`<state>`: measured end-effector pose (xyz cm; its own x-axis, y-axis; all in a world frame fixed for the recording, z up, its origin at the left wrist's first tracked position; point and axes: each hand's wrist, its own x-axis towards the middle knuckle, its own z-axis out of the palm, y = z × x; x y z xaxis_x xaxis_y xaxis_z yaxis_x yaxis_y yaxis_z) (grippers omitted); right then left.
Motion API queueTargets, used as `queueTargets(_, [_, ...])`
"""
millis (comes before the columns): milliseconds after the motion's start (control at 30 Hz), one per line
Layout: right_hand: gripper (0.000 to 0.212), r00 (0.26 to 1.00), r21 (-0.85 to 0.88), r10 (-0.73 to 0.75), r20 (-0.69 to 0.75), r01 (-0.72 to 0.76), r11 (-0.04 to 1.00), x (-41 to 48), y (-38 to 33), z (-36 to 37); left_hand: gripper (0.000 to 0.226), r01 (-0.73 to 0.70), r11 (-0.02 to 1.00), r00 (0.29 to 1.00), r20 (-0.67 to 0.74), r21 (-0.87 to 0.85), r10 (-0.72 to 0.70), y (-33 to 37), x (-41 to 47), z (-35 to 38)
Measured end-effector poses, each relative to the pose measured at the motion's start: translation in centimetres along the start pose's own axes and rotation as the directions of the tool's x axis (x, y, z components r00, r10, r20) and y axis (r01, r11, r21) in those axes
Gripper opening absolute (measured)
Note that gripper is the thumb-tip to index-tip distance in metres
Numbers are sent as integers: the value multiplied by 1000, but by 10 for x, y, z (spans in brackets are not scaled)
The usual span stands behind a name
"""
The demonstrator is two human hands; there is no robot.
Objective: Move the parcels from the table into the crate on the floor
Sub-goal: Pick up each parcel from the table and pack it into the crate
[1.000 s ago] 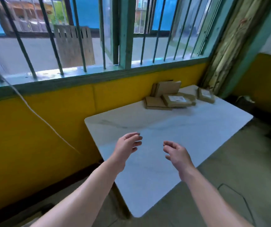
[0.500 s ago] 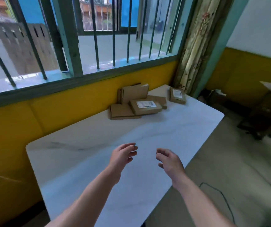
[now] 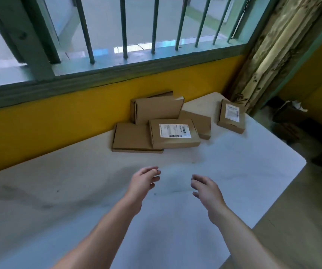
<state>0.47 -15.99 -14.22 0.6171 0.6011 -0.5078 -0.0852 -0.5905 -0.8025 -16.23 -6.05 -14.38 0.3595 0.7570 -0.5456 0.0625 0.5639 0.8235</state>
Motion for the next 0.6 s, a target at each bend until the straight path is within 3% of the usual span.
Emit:
queueTargets(233, [34,999,-10,-54,4,54,998,102,-39,-12,11,-36,999,989,-143,21,38,28,73,25])
queueTargets(367, [36,994,6,-83,-64,84,996,163,-58,-28,25,-90,986,933,-335,139,132,37,111,44])
queueTargets(467, [40,997,-21,-79,17,79,997,200,-64,-44,45,-56,976,872,-465,210,151,43,130,63])
queueTargets(600, [38,983,-16,-13,184,16,1000,231,-69,-56,58,84,976,839,-543,202,40,50,151,88])
